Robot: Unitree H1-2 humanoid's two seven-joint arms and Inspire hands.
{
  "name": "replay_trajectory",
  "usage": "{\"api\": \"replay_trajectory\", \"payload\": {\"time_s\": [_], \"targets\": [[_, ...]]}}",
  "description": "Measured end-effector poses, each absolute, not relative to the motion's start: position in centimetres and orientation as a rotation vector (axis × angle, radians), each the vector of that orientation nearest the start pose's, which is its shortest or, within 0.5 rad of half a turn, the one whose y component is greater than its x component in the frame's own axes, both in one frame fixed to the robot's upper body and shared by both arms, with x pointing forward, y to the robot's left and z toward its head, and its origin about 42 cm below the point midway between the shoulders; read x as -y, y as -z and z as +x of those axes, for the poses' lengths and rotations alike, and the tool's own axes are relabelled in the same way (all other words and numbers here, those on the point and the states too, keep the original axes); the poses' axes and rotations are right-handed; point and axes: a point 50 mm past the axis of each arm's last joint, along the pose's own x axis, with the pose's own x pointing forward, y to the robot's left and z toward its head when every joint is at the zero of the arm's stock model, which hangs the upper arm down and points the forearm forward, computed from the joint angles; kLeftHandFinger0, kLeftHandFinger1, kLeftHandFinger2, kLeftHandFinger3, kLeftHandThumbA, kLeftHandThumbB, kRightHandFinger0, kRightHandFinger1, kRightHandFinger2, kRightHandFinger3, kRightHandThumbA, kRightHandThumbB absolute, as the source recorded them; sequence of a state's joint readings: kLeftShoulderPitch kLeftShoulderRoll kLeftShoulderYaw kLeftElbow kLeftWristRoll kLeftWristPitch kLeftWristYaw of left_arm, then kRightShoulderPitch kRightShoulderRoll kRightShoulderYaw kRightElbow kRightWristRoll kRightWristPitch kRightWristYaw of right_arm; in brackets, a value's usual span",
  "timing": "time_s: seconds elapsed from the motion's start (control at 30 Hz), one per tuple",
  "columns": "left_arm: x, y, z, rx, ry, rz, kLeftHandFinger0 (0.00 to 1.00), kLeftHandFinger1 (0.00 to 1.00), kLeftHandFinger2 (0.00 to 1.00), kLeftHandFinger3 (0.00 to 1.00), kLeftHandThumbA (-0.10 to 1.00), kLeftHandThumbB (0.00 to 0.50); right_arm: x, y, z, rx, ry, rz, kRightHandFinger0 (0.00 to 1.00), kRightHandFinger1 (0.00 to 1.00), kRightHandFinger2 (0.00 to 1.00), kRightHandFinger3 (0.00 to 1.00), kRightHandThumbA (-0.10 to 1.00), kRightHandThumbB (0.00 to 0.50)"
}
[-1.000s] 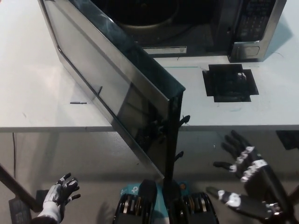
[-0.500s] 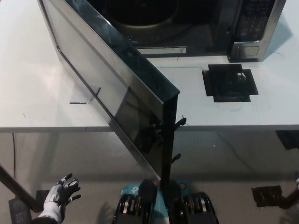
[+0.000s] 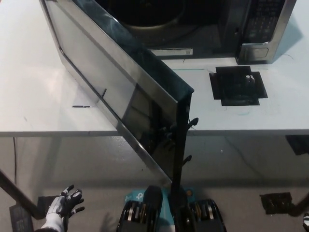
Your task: A microwave is kept infront of the robot with its door slightly ajar. The robot uses its right hand to push the door towards the left to open it.
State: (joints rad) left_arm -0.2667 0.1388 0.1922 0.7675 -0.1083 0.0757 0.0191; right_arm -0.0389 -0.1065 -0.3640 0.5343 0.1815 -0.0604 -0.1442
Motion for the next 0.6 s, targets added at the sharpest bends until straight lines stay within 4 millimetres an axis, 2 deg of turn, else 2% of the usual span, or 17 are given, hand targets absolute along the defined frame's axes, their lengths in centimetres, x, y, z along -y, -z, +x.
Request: {"api": "replay_trajectory", "payload": {"time_s": [0.17, 0.33, 0.43, 0.6], "targets": [[-30.3, 2.2, 32.6, -0.553, -0.218, -0.055, 0.88, 0.85, 0.92, 0.99, 0.41, 0.125, 34.3, 1.9, 24.6, -0.348, 0.552, 0.119, 0.63, 0.8, 0.84, 0.87, 0.64, 0.312], [-30.3, 2.1, 32.6, -0.551, -0.218, -0.055, 0.89, 0.85, 0.92, 0.98, 0.39, 0.124, 34.1, 1.8, 24.6, -0.333, 0.557, 0.108, 0.63, 0.79, 0.81, 0.84, 0.6, 0.321], [-30.3, 2.1, 32.6, -0.549, -0.219, -0.055, 0.89, 0.85, 0.92, 0.99, 0.41, 0.134, 33.8, 1.8, 24.6, -0.326, 0.563, 0.109, 0.61, 0.78, 0.8, 0.83, 0.59, 0.304], [-30.4, 2.2, 32.7, -0.549, -0.221, -0.058, 0.87, 0.85, 0.91, 0.98, 0.4, 0.143, 33.6, 1.9, 24.8, -0.323, 0.565, 0.102, 0.58, 0.79, 0.81, 0.81, 0.64, 0.345]]}}
